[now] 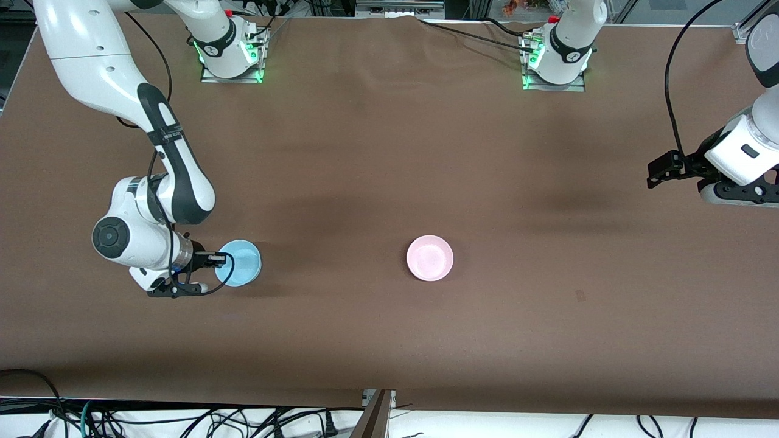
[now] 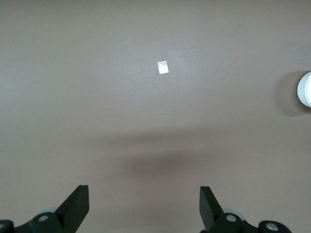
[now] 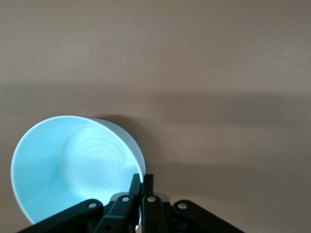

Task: Stack pink and blue bowls on white bowl
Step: 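Carry the blue bowl over the pink bowl and lower it in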

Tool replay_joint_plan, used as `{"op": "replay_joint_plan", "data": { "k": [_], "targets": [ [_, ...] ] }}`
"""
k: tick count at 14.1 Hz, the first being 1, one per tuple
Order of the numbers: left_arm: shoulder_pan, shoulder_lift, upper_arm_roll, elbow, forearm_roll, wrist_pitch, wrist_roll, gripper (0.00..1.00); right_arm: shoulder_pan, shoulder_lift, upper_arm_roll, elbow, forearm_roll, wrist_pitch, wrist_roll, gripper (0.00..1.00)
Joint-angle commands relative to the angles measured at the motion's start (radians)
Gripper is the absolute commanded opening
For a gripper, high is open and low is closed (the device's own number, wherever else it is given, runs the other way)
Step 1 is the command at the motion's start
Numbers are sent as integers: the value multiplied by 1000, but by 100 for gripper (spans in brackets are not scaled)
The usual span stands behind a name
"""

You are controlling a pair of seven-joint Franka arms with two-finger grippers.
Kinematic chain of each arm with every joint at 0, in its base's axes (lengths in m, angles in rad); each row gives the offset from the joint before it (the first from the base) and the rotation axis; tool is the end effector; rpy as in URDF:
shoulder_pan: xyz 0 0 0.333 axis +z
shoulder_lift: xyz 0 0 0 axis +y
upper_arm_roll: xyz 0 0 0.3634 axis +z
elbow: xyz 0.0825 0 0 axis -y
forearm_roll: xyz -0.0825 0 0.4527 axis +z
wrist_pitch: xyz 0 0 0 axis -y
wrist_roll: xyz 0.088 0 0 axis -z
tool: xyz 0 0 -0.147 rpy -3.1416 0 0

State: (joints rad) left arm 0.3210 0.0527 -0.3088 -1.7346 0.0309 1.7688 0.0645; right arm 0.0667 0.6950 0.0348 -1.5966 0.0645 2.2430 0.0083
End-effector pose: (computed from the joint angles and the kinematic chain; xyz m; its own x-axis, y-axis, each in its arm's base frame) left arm 0.6460 0.0152 0.5279 0.9982 -0.0582 -0.0169 -0.0584 -0.9982 -0.0131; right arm 0.7675 0.0794 0.1718 0.9977 0.0460 -0.0507 0.0424 -0.9966 -0.0702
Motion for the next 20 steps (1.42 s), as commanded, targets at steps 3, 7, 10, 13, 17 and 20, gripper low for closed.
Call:
{"op": "replay_joint_plan", "data": {
  "k": [3, 7, 10, 13, 17, 20],
  "targets": [
    [12, -7, -3, -11, -31, 15, 31, 100, 39, -5, 11, 125, 6, -148, 154, 0],
    [13, -7, -3, -13, -31, 14, 31, 100, 48, -9, 100, 150, 96, -149, 275, 0],
    [13, -5, -3, -14, -31, 15, 31, 100, 100, -17, 190, 176, 118, -137, 492, 0],
    [13, -1, -3, -14, -31, 17, 31, 100, 249, 1, 203, 213, 106, -61, 724, 0],
    [13, 1, -3, -14, -31, 17, 31, 100, 421, 56, 188, 237, 84, 104, 941, 0],
    [13, 1, -3, -14, -31, 17, 31, 100, 525, 128, 134, 325, 18, 121, 1061, 0]
  ]
}}
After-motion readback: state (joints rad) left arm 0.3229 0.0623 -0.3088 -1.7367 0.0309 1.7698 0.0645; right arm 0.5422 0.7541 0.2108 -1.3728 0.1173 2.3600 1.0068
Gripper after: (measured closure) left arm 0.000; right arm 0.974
